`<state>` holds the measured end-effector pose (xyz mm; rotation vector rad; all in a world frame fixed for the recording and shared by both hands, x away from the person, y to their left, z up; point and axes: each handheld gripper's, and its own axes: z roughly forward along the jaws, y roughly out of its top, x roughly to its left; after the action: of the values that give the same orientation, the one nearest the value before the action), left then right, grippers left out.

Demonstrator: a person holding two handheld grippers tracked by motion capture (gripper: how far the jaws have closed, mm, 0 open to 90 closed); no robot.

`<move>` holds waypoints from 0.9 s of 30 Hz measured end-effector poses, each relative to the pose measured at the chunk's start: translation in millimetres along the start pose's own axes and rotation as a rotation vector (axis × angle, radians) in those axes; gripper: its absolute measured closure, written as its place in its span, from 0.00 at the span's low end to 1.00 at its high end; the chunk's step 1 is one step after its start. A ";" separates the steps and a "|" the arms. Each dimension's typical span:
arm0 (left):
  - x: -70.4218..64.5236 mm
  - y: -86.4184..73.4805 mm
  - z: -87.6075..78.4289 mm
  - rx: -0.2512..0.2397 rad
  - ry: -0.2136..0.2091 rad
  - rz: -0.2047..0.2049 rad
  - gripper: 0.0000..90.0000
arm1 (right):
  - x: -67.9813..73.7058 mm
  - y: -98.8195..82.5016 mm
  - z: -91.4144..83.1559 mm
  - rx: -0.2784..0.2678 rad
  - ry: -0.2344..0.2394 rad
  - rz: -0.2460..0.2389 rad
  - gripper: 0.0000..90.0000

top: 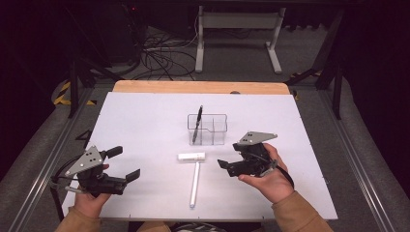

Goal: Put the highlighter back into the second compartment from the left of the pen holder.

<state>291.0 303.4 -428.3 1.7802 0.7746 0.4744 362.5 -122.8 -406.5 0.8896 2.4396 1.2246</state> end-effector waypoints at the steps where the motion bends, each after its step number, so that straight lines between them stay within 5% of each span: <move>1: 0.1 0.1 -0.2 0.000 0.000 -0.001 0.00 | 1.2 2.2 1.0 0.013 -0.009 -0.007 0.25; 9: -0.1 0.5 0.0 -0.003 -0.002 0.002 0.00 | 9.0 13.7 10.5 0.048 -0.013 -0.022 0.25; 16: -0.8 0.8 0.5 0.002 -0.002 0.002 0.00 | 13.8 19.8 16.4 0.077 -0.003 0.039 0.26; 27: -1.2 0.6 1.7 0.008 0.003 0.007 0.00 | 15.8 22.9 19.2 0.090 0.010 0.041 0.32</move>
<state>291.4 301.3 -428.2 1.7908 0.7734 0.4789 368.9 -90.4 -399.5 0.9649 2.5134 1.1439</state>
